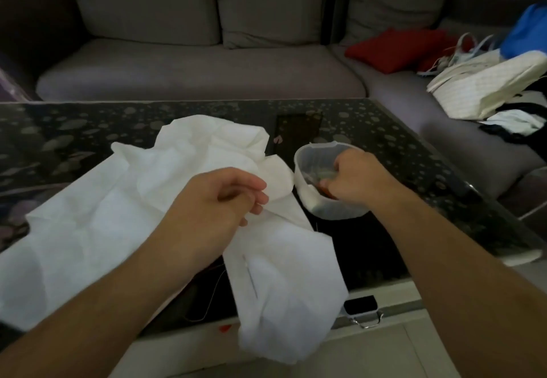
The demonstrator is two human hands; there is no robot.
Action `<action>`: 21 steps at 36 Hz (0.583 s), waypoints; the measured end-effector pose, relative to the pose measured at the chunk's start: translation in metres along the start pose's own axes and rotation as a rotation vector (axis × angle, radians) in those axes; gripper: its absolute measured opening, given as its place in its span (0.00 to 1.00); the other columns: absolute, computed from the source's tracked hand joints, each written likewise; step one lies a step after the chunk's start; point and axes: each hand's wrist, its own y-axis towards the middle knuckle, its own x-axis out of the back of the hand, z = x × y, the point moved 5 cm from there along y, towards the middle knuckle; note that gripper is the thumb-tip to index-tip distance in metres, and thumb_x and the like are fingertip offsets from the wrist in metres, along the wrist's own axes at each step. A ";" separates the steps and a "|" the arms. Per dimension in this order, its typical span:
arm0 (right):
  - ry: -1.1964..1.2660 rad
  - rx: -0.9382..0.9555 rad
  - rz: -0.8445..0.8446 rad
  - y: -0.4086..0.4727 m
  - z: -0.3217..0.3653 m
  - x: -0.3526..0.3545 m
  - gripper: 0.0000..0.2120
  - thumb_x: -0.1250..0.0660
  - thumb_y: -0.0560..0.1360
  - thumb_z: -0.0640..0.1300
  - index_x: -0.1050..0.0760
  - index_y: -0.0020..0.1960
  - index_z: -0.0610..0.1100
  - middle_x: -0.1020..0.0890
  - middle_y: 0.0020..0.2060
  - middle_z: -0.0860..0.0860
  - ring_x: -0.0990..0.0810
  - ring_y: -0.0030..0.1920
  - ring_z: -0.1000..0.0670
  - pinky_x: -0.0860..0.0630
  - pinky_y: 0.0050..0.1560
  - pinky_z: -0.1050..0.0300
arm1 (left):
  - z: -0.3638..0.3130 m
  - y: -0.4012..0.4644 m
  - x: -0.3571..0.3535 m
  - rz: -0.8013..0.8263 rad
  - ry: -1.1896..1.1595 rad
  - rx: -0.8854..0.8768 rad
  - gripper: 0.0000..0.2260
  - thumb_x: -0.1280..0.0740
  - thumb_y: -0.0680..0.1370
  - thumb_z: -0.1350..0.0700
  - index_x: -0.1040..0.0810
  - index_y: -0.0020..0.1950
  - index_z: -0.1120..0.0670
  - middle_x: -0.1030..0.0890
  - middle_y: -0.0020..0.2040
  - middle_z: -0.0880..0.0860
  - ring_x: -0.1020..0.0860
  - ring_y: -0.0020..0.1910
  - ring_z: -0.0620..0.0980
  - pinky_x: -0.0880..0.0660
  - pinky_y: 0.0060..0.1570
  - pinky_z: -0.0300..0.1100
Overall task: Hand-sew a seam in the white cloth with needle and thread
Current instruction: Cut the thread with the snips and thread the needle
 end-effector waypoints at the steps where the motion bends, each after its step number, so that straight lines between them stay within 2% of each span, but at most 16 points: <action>1: -0.010 0.000 -0.017 0.000 0.000 0.002 0.09 0.30 0.79 0.51 0.21 0.54 0.47 0.23 0.42 0.51 0.26 0.41 0.52 0.30 0.40 0.58 | -0.001 0.001 0.003 -0.008 -0.003 0.001 0.14 0.36 0.82 0.66 0.14 0.52 0.51 0.12 0.45 0.46 0.14 0.46 0.43 0.21 0.45 0.39; 3: -0.016 0.006 -0.037 -0.004 0.002 0.005 0.10 0.32 0.80 0.49 0.22 0.60 0.48 0.25 0.41 0.52 0.27 0.39 0.54 0.34 0.34 0.59 | 0.000 0.000 0.009 -0.022 -0.002 0.008 0.15 0.37 0.82 0.68 0.14 0.52 0.52 0.12 0.45 0.47 0.14 0.45 0.44 0.19 0.44 0.38; 5: -0.031 0.029 -0.044 -0.013 0.008 0.008 0.13 0.32 0.80 0.45 0.22 0.64 0.48 0.23 0.45 0.50 0.27 0.39 0.54 0.31 0.36 0.59 | 0.002 -0.004 0.016 -0.033 0.010 0.020 0.15 0.37 0.82 0.68 0.14 0.52 0.52 0.12 0.45 0.47 0.14 0.45 0.44 0.18 0.43 0.37; 7: -0.025 0.089 -0.078 -0.026 0.014 0.012 0.11 0.32 0.79 0.41 0.21 0.61 0.47 0.20 0.49 0.48 0.24 0.43 0.51 0.25 0.43 0.57 | 0.005 -0.009 0.022 -0.039 0.023 0.024 0.14 0.36 0.82 0.67 0.15 0.52 0.51 0.12 0.45 0.46 0.14 0.45 0.43 0.19 0.45 0.38; 9: 0.033 0.175 -0.118 -0.042 0.025 0.015 0.08 0.31 0.78 0.40 0.21 0.54 0.50 0.19 0.49 0.50 0.21 0.48 0.50 0.21 0.51 0.54 | 0.008 -0.014 0.028 -0.049 0.031 0.036 0.13 0.36 0.82 0.67 0.15 0.52 0.52 0.12 0.44 0.46 0.14 0.44 0.43 0.19 0.45 0.38; 11: 0.096 0.274 -0.103 -0.059 0.038 0.012 0.09 0.31 0.78 0.40 0.22 0.48 0.55 0.18 0.46 0.55 0.20 0.47 0.53 0.20 0.52 0.55 | 0.013 -0.020 0.035 -0.059 0.058 0.054 0.13 0.35 0.81 0.66 0.15 0.51 0.51 0.12 0.44 0.45 0.14 0.43 0.43 0.19 0.43 0.36; 15: 0.170 0.461 0.115 -0.094 0.067 -0.010 0.12 0.29 0.78 0.40 0.19 0.45 0.58 0.18 0.41 0.61 0.19 0.44 0.61 0.21 0.44 0.66 | 0.021 -0.031 0.051 -0.052 0.139 0.081 0.11 0.34 0.81 0.64 0.15 0.50 0.49 0.13 0.42 0.43 0.15 0.42 0.40 0.21 0.37 0.31; 18: 0.155 0.561 0.248 -0.123 0.089 -0.028 0.11 0.30 0.79 0.42 0.17 0.46 0.59 0.17 0.43 0.63 0.19 0.45 0.62 0.23 0.47 0.67 | 0.026 -0.042 0.064 -0.032 0.220 0.088 0.09 0.31 0.81 0.62 0.16 0.50 0.48 0.13 0.41 0.41 0.15 0.40 0.39 0.22 0.39 0.34; 21: 0.144 0.630 0.329 -0.144 0.108 -0.048 0.09 0.31 0.80 0.44 0.14 0.51 0.56 0.15 0.47 0.61 0.19 0.48 0.60 0.25 0.50 0.68 | 0.032 -0.053 0.073 0.003 0.302 0.083 0.08 0.29 0.79 0.59 0.16 0.48 0.45 0.13 0.40 0.41 0.15 0.40 0.39 0.21 0.44 0.39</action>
